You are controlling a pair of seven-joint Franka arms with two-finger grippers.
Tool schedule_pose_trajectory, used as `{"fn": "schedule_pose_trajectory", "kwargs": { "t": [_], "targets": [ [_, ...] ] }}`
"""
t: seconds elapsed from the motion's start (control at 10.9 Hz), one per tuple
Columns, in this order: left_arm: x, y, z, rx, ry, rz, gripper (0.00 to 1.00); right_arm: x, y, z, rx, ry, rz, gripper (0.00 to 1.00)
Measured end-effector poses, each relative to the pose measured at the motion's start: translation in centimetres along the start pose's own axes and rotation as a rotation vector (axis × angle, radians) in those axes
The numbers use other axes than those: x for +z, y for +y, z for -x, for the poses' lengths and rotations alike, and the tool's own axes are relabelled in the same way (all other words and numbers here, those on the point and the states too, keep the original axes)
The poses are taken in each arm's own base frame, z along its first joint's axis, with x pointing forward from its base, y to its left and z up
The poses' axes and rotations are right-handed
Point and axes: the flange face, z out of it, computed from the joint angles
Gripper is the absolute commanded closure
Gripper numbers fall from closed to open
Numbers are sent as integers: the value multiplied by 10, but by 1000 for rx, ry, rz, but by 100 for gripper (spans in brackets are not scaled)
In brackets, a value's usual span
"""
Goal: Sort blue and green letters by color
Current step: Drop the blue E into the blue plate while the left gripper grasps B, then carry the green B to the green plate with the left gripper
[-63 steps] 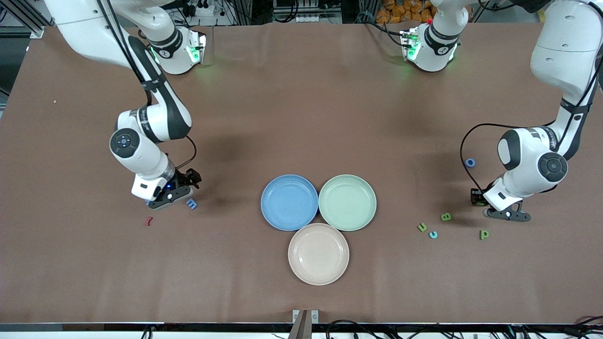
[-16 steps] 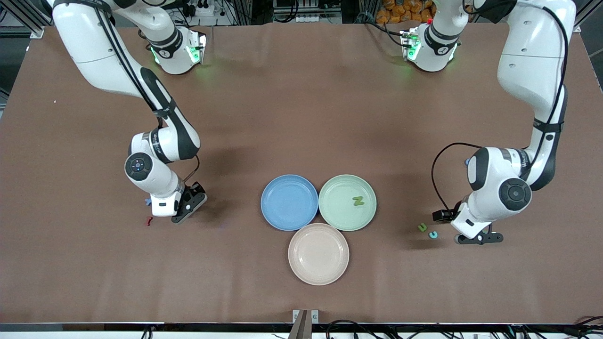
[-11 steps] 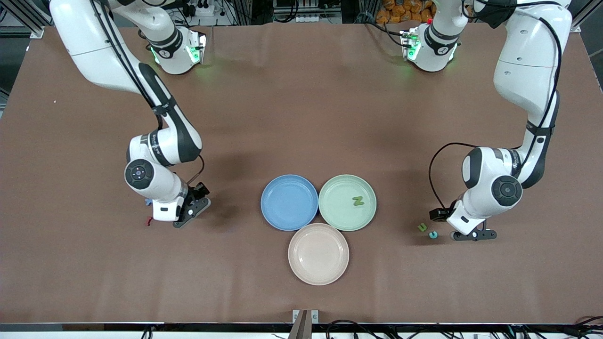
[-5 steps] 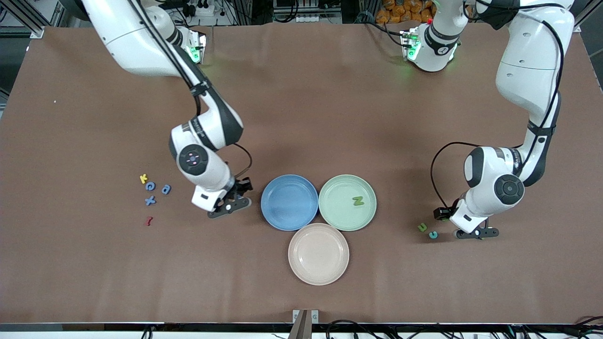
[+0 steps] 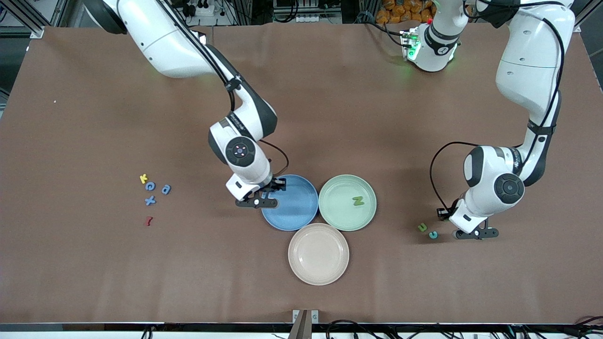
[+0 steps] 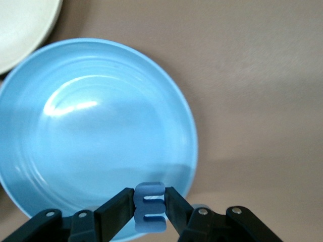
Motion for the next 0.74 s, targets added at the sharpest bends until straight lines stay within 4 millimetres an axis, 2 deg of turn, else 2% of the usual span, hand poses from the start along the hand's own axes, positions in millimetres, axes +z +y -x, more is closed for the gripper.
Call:
{"fn": "schedule_pose_trajectory", "kwargs": {
  "t": [0.18,0.37,0.55,0.74],
  "targets": [
    [-5,1,-3,1,13,2,89,2,-19,-3,66,22,-21,20],
    [-30,7,-10,8,46,6,89,-3,-11,-25,93,52,-34,0],
    [-56,29,-11,-7,72,13,89,-8,2,-40,71,63,-35,0],
    [-74,75,-4,-51,80,24,89,-15,14,-52,21,75,-36,0]
  ]
}}
